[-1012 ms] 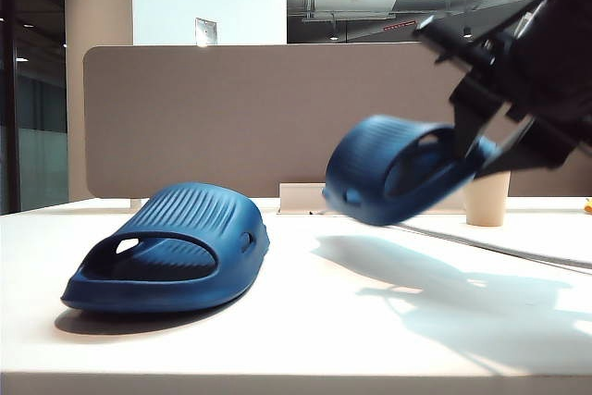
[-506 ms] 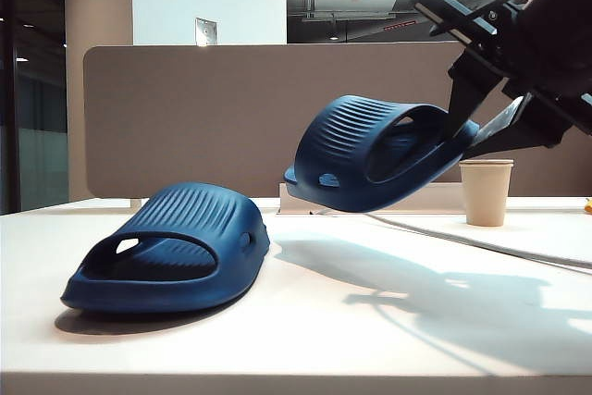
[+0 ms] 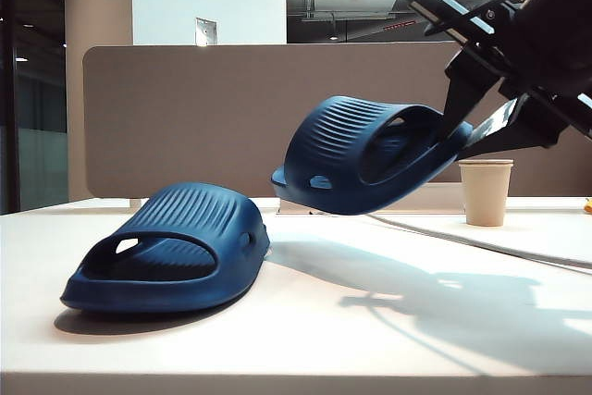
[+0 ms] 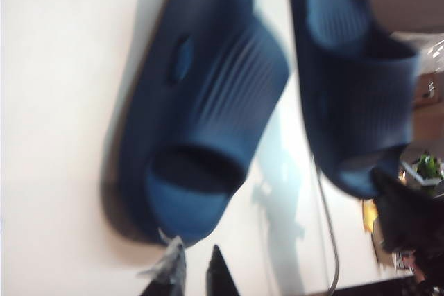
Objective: Interlock the pair of blue slippers on the table with their fronts facing up.
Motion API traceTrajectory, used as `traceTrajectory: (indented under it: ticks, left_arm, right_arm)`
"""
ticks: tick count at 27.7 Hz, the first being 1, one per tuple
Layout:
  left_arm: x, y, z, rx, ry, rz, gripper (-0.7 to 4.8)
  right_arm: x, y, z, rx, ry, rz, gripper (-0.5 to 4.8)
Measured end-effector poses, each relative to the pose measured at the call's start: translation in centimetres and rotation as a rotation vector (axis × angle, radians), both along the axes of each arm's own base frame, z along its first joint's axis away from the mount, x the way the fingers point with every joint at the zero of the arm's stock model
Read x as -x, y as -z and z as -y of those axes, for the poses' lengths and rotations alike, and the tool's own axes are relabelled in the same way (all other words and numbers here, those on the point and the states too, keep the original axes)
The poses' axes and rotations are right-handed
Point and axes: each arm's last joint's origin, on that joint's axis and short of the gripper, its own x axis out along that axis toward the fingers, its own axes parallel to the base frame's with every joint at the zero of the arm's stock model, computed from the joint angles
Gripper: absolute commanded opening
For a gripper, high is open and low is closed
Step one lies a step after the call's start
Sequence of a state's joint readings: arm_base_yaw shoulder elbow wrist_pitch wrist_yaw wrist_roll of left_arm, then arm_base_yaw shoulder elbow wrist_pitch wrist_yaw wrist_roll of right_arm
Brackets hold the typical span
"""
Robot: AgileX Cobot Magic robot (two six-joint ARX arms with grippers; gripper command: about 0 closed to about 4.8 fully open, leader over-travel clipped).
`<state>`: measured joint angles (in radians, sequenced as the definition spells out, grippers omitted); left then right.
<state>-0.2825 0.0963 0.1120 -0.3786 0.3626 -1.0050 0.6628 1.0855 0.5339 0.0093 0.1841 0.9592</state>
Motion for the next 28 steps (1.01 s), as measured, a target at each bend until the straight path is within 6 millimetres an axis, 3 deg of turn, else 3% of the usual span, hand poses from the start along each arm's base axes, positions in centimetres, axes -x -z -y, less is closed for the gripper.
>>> traceTrajectory:
  ticks: [8, 14, 17, 21, 28]
  left_arm:
    - [0.0, -6.4, -0.2, -0.130, -0.014, 0.204, 0.44]
    - [-2.4, -8.7, 0.5, -0.348, 0.070, 0.057, 0.47]
    - [-3.8, -8.7, 0.9, -0.386, 0.096, -0.013, 0.50]
    - [-5.2, -7.1, 1.3, -0.375, 0.123, -0.166, 0.54]
    - [-5.9, -6.2, 1.9, -0.298, 0.140, -0.299, 0.84]
  right_arm:
    - [0.0, 0.0, 0.0, 0.007, -0.008, 0.003, -0.01]
    - [0.0, 0.0, 0.0, 0.007, -0.008, 0.003, -0.01]
    - [0.0, 0.0, 0.0, 0.007, -0.010, 0.002, -0.01]
    - [0.0, 0.0, -0.1, 0.007, -0.013, 0.002, -0.01]
    - [0.0, 0.0, -0.1, 0.007, -0.013, 0.002, -0.01]
